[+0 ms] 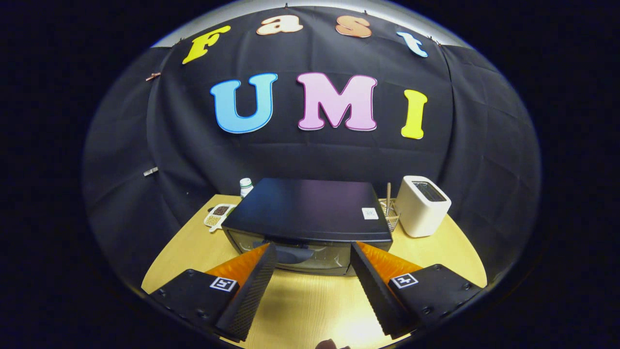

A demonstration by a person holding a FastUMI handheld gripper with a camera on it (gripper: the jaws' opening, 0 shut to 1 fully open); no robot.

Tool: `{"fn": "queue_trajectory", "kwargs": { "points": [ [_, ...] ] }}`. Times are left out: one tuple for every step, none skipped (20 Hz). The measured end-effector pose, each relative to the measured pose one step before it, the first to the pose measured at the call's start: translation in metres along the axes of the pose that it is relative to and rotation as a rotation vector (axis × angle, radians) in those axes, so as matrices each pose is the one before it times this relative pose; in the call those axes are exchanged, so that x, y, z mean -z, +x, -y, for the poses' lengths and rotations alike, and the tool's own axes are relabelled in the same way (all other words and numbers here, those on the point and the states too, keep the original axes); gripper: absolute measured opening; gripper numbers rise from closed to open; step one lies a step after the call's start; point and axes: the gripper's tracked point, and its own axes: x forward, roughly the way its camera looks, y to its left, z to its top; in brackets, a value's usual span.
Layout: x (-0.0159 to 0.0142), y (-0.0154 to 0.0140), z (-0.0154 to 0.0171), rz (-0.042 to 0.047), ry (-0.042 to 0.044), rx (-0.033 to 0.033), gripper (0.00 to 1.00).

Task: Open the toaster oven, put the food inside, and close the toaster oven door.

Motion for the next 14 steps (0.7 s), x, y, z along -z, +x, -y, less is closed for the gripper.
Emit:
{"fn": "queue_trajectory", "kwargs": {
  "points": [
    [-0.00749, -0.00393, 0.00737, 0.01527, 0.005, 0.00091, 0.99],
    [-0.00756, -0.00392, 0.00771, 0.01476, 0.00185, 0.00204, 0.99],
    [-0.00748, -0.00167, 0.00943, 0.01268, -0.0001, 0.00838, 0.99],
    [-0.00686, -0.00181, 0.00954, 0.013, 0.00369, 0.00719, 0.99],
    [-0.0073, -0.00187, 0.00923, 0.01257, 0.00534, 0.00871, 0.99],
    [-0.00872, -0.00121, 0.00954, 0.0168, 0.00802, 0.00986, 0.99],
    [-0.01099, -0.00211, 0.01071, 0.02438, 0.00379, 0.00992, 0.99],
    [-0.0112, -0.00141, 0.01111, 0.02203, 0.00383, 0.0106, 0.99],
    [-0.0117, -0.0026, 0.01015, 0.02152, 0.00744, 0.00943, 0.99],
    [-0.01248, -0.0022, 0.01031, 0.0252, 0.00764, 0.00574, 0.99],
    [-0.01172, -0.00157, 0.0102, 0.02233, 0.00619, 0.00488, 0.99],
    [-0.01052, -0.00249, 0.01019, 0.01954, 0.00532, 0.00316, 0.99],
    [-0.00963, -0.00203, 0.0104, 0.0202, 0.00109, 0.00471, 0.99],
    [-0.00941, -0.00145, 0.01124, 0.01765, -0.00006, 0.00622, 0.99]
  ]
}}
